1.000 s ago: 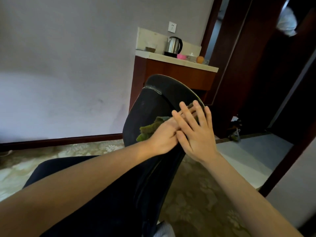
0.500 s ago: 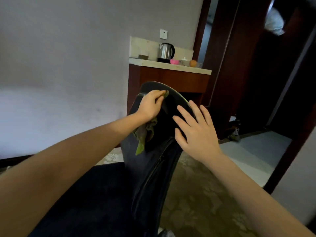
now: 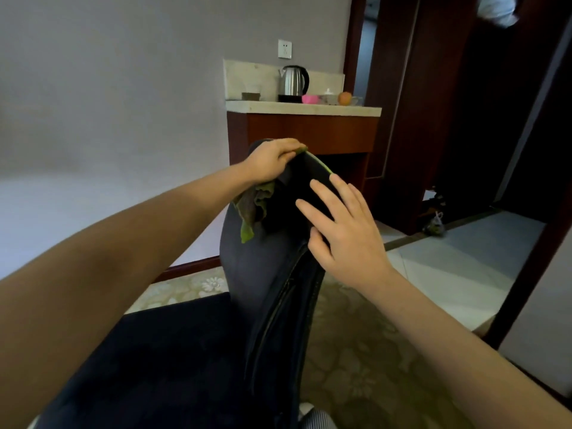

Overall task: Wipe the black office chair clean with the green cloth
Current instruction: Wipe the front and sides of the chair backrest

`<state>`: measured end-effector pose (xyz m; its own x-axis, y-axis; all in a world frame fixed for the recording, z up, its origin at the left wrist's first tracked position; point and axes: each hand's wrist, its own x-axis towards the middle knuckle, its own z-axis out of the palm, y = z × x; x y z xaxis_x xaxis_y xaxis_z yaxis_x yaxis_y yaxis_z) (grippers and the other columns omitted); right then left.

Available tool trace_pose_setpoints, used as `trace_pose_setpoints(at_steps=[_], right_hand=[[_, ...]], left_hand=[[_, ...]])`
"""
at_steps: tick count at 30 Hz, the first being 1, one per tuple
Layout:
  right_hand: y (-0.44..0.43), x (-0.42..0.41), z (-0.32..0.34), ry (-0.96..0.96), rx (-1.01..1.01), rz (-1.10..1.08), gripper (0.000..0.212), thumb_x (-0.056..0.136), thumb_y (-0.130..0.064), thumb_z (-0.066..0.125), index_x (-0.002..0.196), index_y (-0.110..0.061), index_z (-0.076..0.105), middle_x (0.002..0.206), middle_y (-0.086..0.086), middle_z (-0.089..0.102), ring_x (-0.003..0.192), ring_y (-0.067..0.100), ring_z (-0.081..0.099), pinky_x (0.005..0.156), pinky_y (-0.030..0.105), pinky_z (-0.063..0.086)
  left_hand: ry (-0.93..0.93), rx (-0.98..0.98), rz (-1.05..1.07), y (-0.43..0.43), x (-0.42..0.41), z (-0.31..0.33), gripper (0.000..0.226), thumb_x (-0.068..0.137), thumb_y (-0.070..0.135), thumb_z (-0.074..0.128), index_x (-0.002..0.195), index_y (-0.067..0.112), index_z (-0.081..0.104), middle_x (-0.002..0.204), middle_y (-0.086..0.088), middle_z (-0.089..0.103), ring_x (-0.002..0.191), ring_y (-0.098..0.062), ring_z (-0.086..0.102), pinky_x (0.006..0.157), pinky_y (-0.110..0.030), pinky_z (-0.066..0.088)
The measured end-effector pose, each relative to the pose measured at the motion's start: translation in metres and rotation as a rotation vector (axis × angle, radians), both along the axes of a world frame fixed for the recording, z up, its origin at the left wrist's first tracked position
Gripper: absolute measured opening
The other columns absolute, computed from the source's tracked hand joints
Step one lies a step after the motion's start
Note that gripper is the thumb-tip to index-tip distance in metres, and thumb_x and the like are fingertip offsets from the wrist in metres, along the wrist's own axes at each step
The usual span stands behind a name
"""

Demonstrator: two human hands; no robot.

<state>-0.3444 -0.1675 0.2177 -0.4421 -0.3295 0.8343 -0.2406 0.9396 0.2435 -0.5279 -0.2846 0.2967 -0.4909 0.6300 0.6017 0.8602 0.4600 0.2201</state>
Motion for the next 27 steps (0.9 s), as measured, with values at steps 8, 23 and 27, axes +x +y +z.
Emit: trace_pose_setpoints(at_steps=[8,23,27], right_hand=[[-0.003,0.000,-0.001,0.025,-0.046,0.034,0.042,0.084,-0.019,0.044,0.120,-0.010,0.063,0.139,0.016,0.048,0.133,0.033,0.030,0.112,0.043,0.017],[-0.004,0.003,0.001,-0.016,-0.093,0.035,0.048,0.081,-0.020,0.043,0.125,-0.012,0.060,0.141,0.015,0.045,0.135,0.031,0.026,0.113,0.038,0.012],[-0.008,0.002,0.001,-0.016,-0.104,0.029,0.048,0.080,-0.019,0.043,0.124,-0.011,0.060,0.142,0.017,0.044,0.135,0.032,0.026,0.113,0.039,0.013]], left_hand=[[0.017,-0.061,-0.180,-0.016,0.022,-0.007,0.038,0.096,0.002,0.042,0.134,0.003,0.045,0.139,-0.011,0.045,0.130,-0.013,0.035,0.108,-0.018,0.021],[-0.043,0.013,-0.029,0.005,0.010,0.002,0.037,0.094,-0.004,0.039,0.128,0.002,0.053,0.133,-0.012,0.053,0.127,-0.023,0.044,0.098,-0.010,0.023],[-0.065,-0.004,-0.145,0.003,0.028,0.004,0.034,0.094,-0.004,0.041,0.124,0.001,0.056,0.129,-0.012,0.056,0.123,-0.021,0.048,0.097,-0.011,0.027]])
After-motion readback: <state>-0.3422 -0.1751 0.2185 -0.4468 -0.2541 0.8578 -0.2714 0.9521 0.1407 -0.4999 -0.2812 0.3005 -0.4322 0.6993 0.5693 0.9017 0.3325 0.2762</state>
